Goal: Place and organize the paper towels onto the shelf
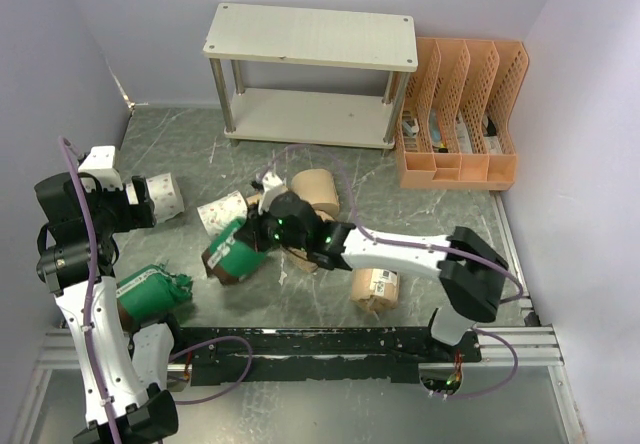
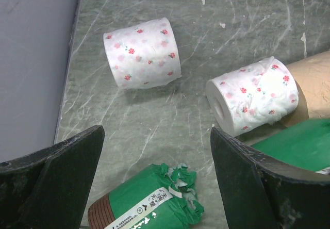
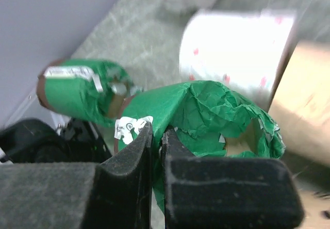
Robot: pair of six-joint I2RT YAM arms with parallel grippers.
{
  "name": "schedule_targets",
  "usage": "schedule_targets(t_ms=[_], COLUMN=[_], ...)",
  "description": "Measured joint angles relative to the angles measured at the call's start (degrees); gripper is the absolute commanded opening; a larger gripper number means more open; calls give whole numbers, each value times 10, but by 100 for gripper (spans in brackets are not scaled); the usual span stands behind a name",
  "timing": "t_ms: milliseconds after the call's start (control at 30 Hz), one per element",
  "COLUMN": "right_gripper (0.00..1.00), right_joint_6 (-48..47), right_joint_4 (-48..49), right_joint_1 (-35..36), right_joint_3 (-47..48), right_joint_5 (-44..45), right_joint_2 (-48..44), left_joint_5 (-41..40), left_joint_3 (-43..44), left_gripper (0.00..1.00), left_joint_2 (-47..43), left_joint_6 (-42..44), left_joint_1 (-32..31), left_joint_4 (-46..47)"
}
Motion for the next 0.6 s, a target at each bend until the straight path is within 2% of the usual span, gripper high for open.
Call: schedule_targets(t_ms=[133, 300, 400, 600], right_gripper=[0, 0, 0, 0], right_joint_6=[-111, -223, -275, -364], right_joint_4=[-127, -223, -278, -350], right_joint_1=[3, -3, -20, -110], right_joint_3=[120, 203, 231, 290], right_joint_5=[73, 169, 209, 265], right_joint_2=[-46, -82, -72, 3], left_joint_5=[0, 0, 0, 0], left_joint_3=[0, 0, 0, 0], left_gripper=[96, 95, 96, 96], left_joint_2=[-1, 0, 0, -7], left_joint_6=[0, 0, 0, 0], left_joint_1=[0, 0, 0, 0], left_joint_4=[0, 0, 0, 0])
